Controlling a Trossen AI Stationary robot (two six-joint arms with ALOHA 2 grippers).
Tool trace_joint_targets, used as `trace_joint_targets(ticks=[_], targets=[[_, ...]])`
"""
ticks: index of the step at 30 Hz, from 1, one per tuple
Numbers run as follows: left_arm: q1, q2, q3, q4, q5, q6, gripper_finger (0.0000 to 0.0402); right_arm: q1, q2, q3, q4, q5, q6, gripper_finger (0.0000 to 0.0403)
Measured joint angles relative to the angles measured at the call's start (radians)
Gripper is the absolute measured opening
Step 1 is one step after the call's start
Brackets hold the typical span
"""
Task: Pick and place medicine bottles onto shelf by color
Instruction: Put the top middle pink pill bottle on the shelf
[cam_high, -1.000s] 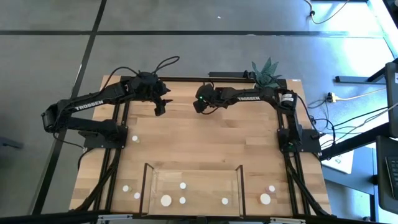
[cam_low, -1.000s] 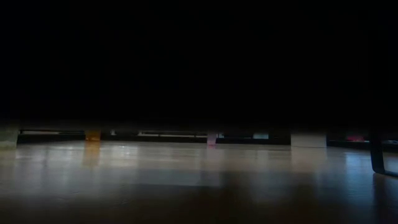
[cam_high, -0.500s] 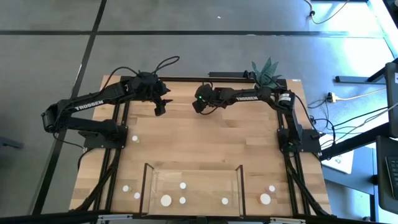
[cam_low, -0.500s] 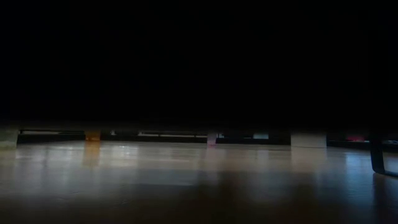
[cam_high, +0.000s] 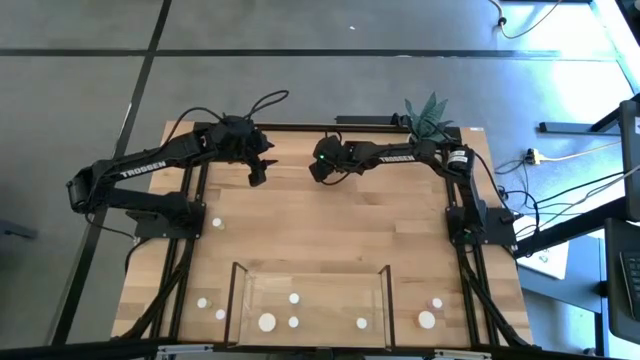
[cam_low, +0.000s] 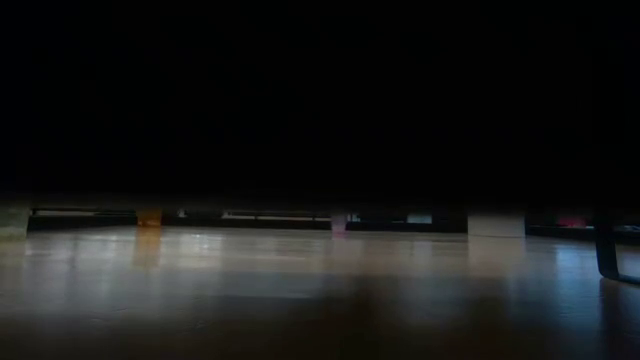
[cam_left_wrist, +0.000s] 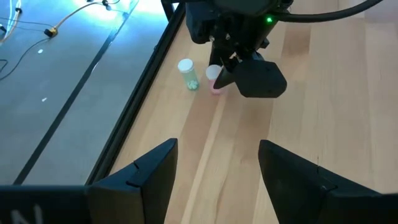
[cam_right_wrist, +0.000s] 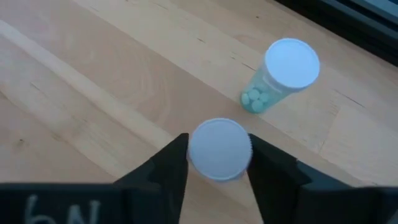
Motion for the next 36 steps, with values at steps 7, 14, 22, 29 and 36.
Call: trace_joint_targets(ticks=[7, 14, 22, 29, 36], targets=[[0.000, 0.000, 0.000, 0.000, 0.000, 0.000, 0.0218, 0.004, 0.000, 0.000, 0.000, -0.002, -0.003, 0.0113], [0.000, 0.000, 0.000, 0.000, 0.000, 0.000, 0.0218, 0.011, 0.000, 0.000, 0.001, -0.002, -0.052, 0.0120], [0.000, 0.000, 0.000, 0.000, 0.000, 0.000, 0.0218, 0.041, -0.018, 0.000, -0.001, -0.004, -0.156, 0.0116], [0.000, 0.000, 0.000, 0.000, 0.000, 0.000, 0.0218, 0.071, -0.104, 0.002, -0.031, -0.002, -0.223, 0.0118], [-0.001, 0.000, 0.000, 0.000, -0.013, 0.000, 0.0218, 0.130, -0.168, 0.002, -0.071, -0.001, -0.295, 0.0118]])
